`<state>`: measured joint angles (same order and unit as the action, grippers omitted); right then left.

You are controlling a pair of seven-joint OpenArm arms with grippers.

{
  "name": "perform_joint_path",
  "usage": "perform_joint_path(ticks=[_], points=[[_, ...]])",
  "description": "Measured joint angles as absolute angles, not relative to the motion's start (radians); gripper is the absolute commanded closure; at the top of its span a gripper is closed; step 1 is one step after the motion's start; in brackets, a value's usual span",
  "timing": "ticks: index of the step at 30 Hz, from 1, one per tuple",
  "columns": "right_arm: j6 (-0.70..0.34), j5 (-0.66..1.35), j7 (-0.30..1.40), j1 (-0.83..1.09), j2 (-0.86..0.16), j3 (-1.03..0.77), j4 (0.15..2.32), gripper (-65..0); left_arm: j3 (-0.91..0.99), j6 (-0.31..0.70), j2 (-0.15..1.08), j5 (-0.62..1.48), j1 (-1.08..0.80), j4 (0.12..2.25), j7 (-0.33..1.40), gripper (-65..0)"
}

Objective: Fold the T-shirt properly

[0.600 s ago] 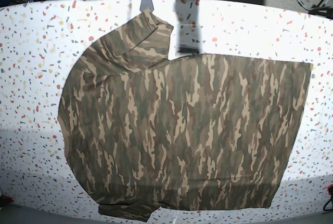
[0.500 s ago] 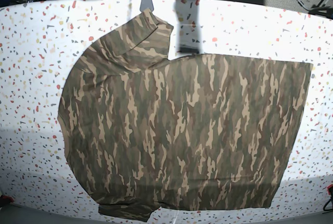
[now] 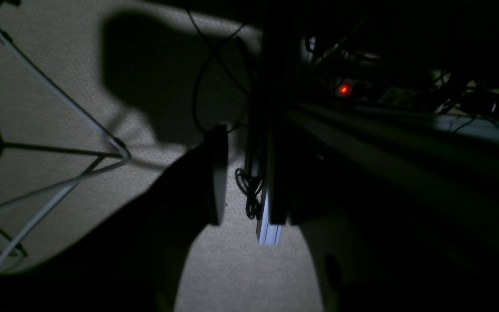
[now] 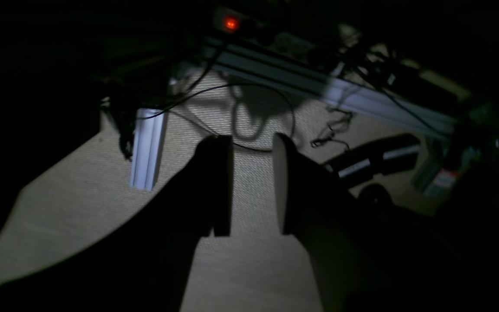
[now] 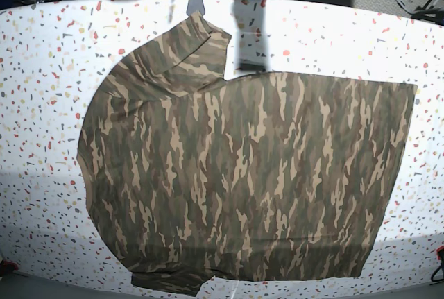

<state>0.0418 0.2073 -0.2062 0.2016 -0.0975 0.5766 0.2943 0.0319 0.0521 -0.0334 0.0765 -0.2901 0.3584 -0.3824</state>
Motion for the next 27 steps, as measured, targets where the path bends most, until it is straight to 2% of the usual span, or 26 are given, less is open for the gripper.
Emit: perform_joint_path(ticks=[6,14,24,27], points=[[0.060,0.207,-0.204,0.249,-0.104,0.577,0.342,-16.9,0.032,0.052,-0.033,0.077,-0.348,0.424,-0.368,-15.9],[0.060,0.207,-0.202,0.354,-0.192,0.577,0.475,-16.9,0.032,0.052,-0.033,0.002,-0.449,0.556,-0.346,-15.5],[0.060,0.204,-0.093,0.594,-0.366,0.576,0.868,-16.9,0.032,0.052,-0.031,-0.003,-0.657,0.897,-0.253,-15.5],[0.057,0.203,-0.079,0.683,-0.430,0.577,1.010,-16.9,0.032,0.053,-0.031,-0.065,-0.744,1.034,-0.220,-15.5]])
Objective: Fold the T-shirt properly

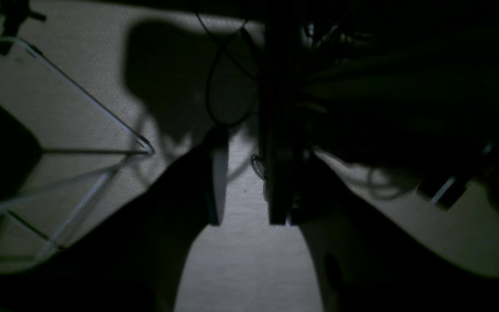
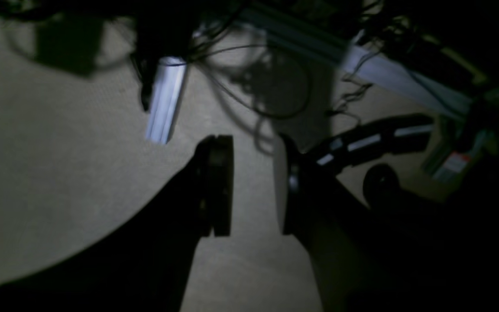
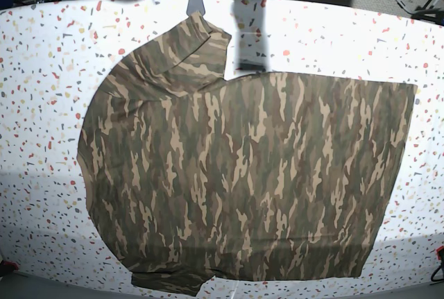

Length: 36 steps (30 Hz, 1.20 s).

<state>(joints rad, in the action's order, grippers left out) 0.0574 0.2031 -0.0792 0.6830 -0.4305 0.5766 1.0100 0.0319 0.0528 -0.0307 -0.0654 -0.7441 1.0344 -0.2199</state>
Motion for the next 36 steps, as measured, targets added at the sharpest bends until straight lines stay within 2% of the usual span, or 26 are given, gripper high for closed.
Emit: perform_joint_path(ticks=[5,11,18,26,31,36], points=[[0.061,0.203,-0.049,0.827,-0.561,0.575,1.268,-16.9,0.031,0.055,-0.022,-0.079,-0.887,1.281,-0.202,-15.5],[0.073,0.144,0.104,0.970,-0.710,0.574,1.590,-16.9,0.031,0.056,0.047,-0.079,-1.031,1.567,-0.126,-15.5],[0.292,-0.054,0.257,1.089,-0.871,0.573,1.921,-16.9,0.031,0.058,0.159,-0.088,-1.143,1.813,-0.110,-15.5],[0.390,-0.295,0.473,1.122,-0.993,0.573,2.204,-16.9,0.031,0.058,0.184,-0.392,-1.155,2.027,0.002,-15.5],[0.426,-0.389,0.512,1.122,-1.040,0.574,2.304,-16.9,0.031,0.063,0.192,-0.580,-1.131,2.122,0.001,-15.5],[0.432,-0.515,0.518,1.116,-1.055,0.575,2.326,-16.9,0.031,0.078,0.278,-0.671,-1.055,2.154,0.030,-15.5]])
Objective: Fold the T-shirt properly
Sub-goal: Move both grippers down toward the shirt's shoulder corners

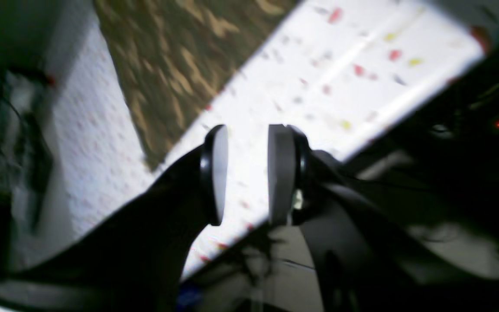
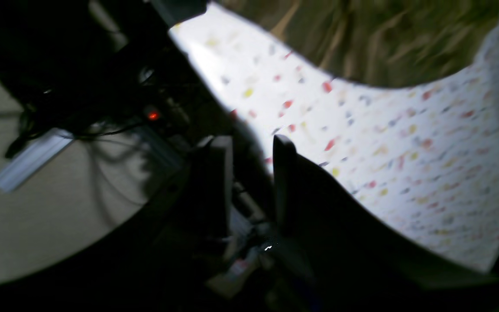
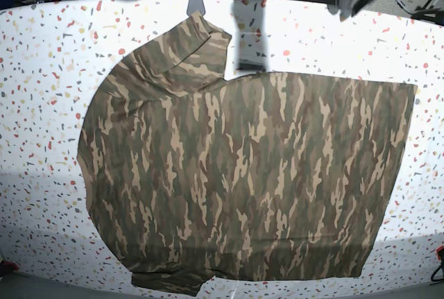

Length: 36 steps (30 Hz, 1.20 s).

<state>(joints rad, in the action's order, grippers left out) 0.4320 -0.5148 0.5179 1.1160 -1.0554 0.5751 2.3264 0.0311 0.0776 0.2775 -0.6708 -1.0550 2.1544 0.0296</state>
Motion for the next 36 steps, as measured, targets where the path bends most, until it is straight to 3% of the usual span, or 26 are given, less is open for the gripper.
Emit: perform_joint_path(ticks=[7,12,16,22,36], points=[[0.432,-0.660,0.519,1.114,-1.054,0.543,2.328,-16.9,0.028,0.274,0.397,-0.770,-0.891,2.154,0.127,-16.7],[0.316,-0.656,0.540,1.070,-1.053,0.484,2.328,-17.3,0.027,0.319,0.472,-0.786,-0.797,2.120,0.135,-22.2],[0.312,-0.656,0.532,1.067,-1.054,0.478,2.328,-25.0,0.025,0.334,0.534,-0.785,-0.735,2.011,0.124,-22.2],[0.312,-0.661,0.522,1.066,-1.046,0.478,2.328,-25.3,0.025,0.334,0.649,-0.788,-0.598,1.820,0.014,-22.2],[0.316,-0.813,0.532,1.066,-1.001,0.477,2.328,-25.3,0.020,0.389,0.646,-0.785,-0.364,1.522,-0.023,-22.1]])
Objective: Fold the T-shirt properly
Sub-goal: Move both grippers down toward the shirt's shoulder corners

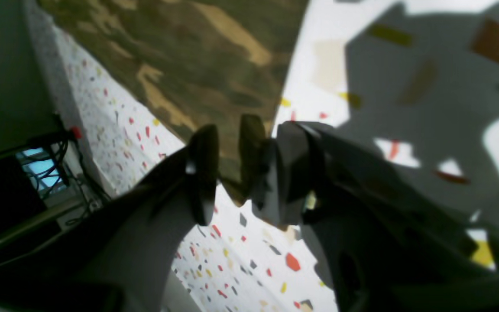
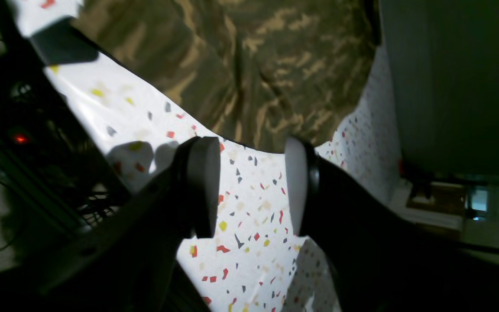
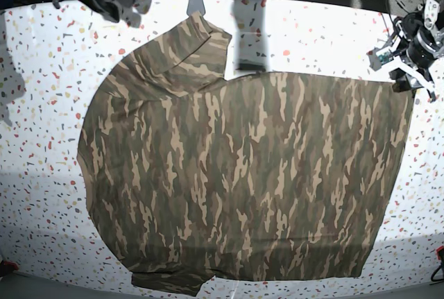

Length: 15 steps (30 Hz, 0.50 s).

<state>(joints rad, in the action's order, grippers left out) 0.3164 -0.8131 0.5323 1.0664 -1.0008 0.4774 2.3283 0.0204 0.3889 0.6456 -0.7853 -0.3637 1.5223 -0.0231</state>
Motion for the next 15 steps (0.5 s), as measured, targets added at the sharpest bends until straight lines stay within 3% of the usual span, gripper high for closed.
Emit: perform_joint_path(ticks=[15], points=[[0.317,-0.817,0.537,1.066,-1.000,0.478,2.328,-25.3,0.025,0.456,0.648,-0.783,-0.262,1.377,-0.128,-21.9]])
